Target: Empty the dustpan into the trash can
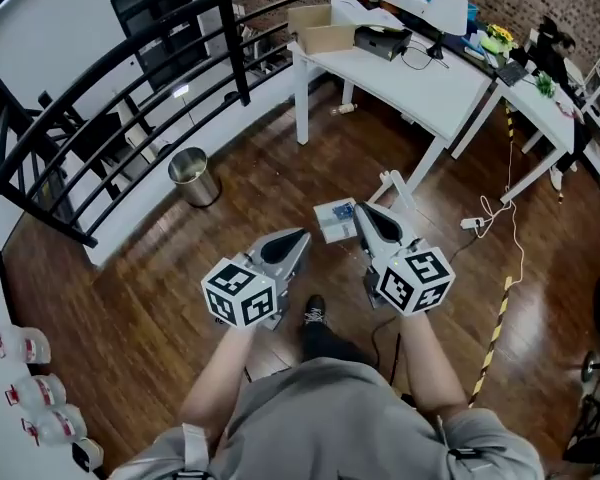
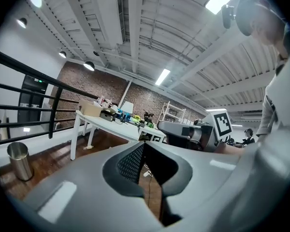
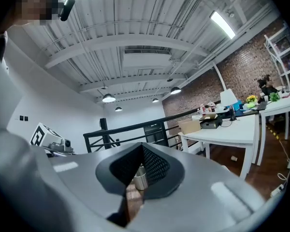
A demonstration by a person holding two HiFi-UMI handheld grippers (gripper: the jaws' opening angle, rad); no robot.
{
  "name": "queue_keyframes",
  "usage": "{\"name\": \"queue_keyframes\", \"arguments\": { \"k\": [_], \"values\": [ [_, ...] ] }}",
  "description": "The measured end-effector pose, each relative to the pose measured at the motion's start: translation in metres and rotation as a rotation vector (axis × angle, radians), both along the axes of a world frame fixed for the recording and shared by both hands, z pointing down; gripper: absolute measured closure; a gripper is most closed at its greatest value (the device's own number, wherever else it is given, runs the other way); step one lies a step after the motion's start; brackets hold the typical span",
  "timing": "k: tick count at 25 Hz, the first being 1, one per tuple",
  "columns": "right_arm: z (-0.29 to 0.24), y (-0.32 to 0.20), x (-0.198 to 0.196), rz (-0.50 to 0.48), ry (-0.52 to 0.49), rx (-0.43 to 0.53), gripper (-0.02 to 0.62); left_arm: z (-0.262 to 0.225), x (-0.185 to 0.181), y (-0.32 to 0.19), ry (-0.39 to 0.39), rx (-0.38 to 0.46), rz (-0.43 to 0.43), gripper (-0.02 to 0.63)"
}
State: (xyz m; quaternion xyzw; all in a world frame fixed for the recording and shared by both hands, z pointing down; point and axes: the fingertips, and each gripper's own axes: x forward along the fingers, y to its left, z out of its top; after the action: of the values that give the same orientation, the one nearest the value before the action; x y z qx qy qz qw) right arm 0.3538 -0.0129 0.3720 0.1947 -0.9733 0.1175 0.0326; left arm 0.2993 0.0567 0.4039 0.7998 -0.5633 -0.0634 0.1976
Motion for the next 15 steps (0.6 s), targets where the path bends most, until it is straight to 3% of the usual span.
{"name": "queue_keyframes", "arguments": {
  "k": [6,15],
  "values": [
    [0.004,-0.074,-0.041,0.041,0.000,-0.008,0.597,0.001,-0.041,-0.076,-0.007,-0.007,0.027,0.634],
    [0.020,-0.141,-0.053,0.192,0.064,-0.016,0.597,0.009,-0.070,-0.159,-0.018,-0.020,0.138,0.634]
  ]
}}
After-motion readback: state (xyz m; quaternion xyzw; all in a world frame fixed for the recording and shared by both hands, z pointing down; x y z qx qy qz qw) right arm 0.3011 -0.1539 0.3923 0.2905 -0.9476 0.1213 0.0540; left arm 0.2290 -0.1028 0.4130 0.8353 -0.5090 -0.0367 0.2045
